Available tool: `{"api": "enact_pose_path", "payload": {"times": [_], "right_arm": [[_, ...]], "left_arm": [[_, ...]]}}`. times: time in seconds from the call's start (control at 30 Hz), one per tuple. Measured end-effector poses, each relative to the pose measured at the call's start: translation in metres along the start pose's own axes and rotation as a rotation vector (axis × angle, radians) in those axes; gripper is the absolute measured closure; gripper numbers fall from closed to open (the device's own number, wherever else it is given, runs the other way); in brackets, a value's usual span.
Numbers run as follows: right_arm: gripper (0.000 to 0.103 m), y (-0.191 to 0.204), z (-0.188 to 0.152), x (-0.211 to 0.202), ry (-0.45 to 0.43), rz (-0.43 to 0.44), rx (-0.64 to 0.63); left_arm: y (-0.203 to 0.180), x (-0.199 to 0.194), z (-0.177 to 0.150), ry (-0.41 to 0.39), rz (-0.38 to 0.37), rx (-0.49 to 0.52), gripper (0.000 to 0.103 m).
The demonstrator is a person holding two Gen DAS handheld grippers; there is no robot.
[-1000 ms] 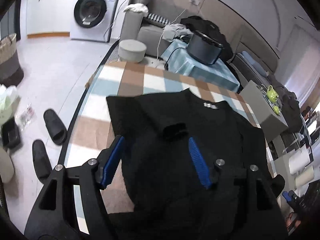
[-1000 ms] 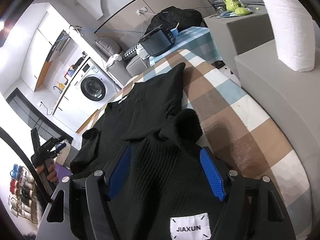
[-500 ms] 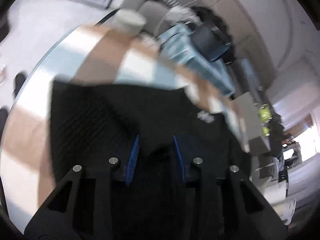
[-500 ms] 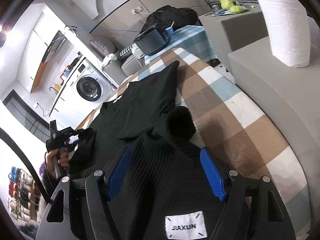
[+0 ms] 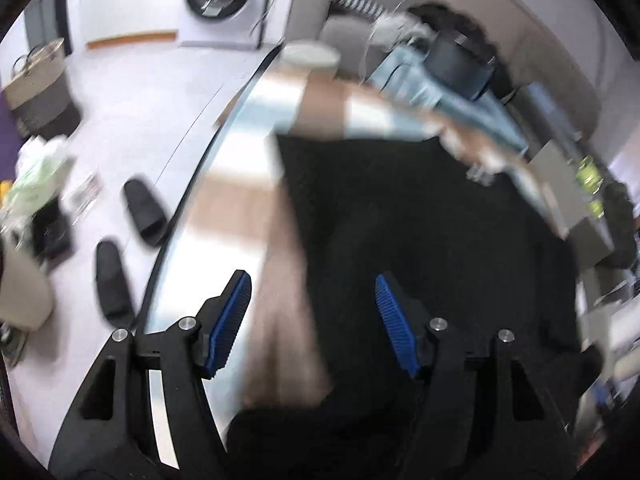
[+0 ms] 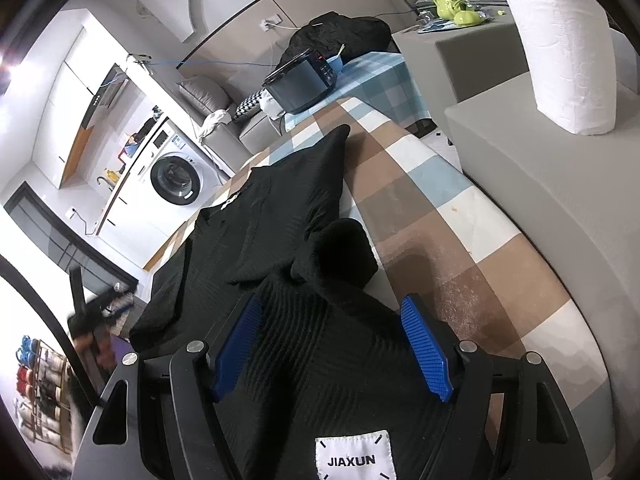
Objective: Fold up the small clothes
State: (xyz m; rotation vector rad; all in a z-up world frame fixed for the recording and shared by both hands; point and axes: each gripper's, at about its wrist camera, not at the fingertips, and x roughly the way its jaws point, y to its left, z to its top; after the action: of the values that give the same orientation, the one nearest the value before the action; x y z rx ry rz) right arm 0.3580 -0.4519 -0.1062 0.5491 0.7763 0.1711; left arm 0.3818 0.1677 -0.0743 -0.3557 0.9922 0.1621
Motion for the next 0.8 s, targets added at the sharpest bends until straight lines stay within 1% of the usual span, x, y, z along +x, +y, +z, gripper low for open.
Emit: {"api": "enact_pose_path", "payload": {"times": [0.07, 0.13, 0.2, 0.3, 0.33, 0.37, 0.4, 0.43, 0.47, 0.53, 0.57, 0.63, 0.67, 0.73, 0.77, 0.8], "right_arm": [[0.029, 0.001, -0.001, 0.0, 0.004, 0.01, 0.0], [0.029, 0.004, -0.002, 0.001, 0.01, 0.016, -0.006], [0.029, 0.007, -0.003, -0.001, 0.009, 0.023, -0.016], [0.028, 0.011, -0.003, -0.002, 0.009, 0.023, -0.023], [0.028, 0.012, -0.004, -0.003, 0.009, 0.023, -0.027], [0.028, 0.013, -0.004, -0.004, 0.007, 0.022, -0.03], [0.028, 0.013, -0.003, -0.004, 0.004, 0.022, -0.03], [0.028, 0.012, -0.003, -0.004, 0.0, 0.024, -0.027], [0.027, 0.012, -0.003, -0.004, -0.002, 0.025, -0.024], [0.027, 0.013, -0.004, -0.002, 0.006, 0.022, -0.025], [0.027, 0.014, -0.004, -0.001, 0.009, 0.022, -0.029], [0.027, 0.015, -0.004, -0.001, 0.011, 0.018, -0.039], [0.027, 0.014, -0.004, -0.002, 0.007, 0.015, -0.04], [0.027, 0.012, -0.004, -0.002, 0.01, 0.001, -0.035], [0.027, 0.01, -0.003, -0.002, 0.013, -0.008, -0.034], [0.027, 0.009, -0.003, -0.002, 0.014, -0.013, -0.034]], "left_arm": [[0.016, 0.001, -0.02, 0.028, -0.033, -0.018, 0.041], [0.024, -0.001, -0.037, 0.043, -0.079, -0.037, 0.041], [0.028, -0.008, -0.047, 0.026, -0.094, -0.041, 0.041], [0.03, -0.018, -0.057, 0.021, -0.154, -0.039, 0.041], [0.03, -0.02, -0.06, 0.02, -0.149, -0.034, 0.041], [0.028, -0.02, -0.062, 0.016, -0.123, -0.009, 0.041], [0.026, -0.017, -0.064, 0.015, -0.106, 0.003, 0.044], [0.02, -0.014, -0.061, 0.018, -0.087, 0.016, 0.052], [0.018, -0.011, -0.062, 0.018, -0.084, 0.023, 0.056], [0.017, -0.01, -0.06, -0.001, -0.072, 0.019, 0.073], [0.02, -0.012, -0.06, -0.013, -0.067, 0.002, 0.076], [0.028, -0.011, -0.054, -0.033, -0.036, -0.029, 0.077], [0.034, -0.012, -0.054, -0.047, -0.006, -0.056, 0.077], [0.044, -0.015, -0.053, -0.057, 0.02, -0.086, 0.077], [0.048, -0.018, -0.055, -0.058, 0.016, -0.098, 0.077], [0.052, -0.023, -0.057, -0.065, -0.01, -0.106, 0.077]]}}
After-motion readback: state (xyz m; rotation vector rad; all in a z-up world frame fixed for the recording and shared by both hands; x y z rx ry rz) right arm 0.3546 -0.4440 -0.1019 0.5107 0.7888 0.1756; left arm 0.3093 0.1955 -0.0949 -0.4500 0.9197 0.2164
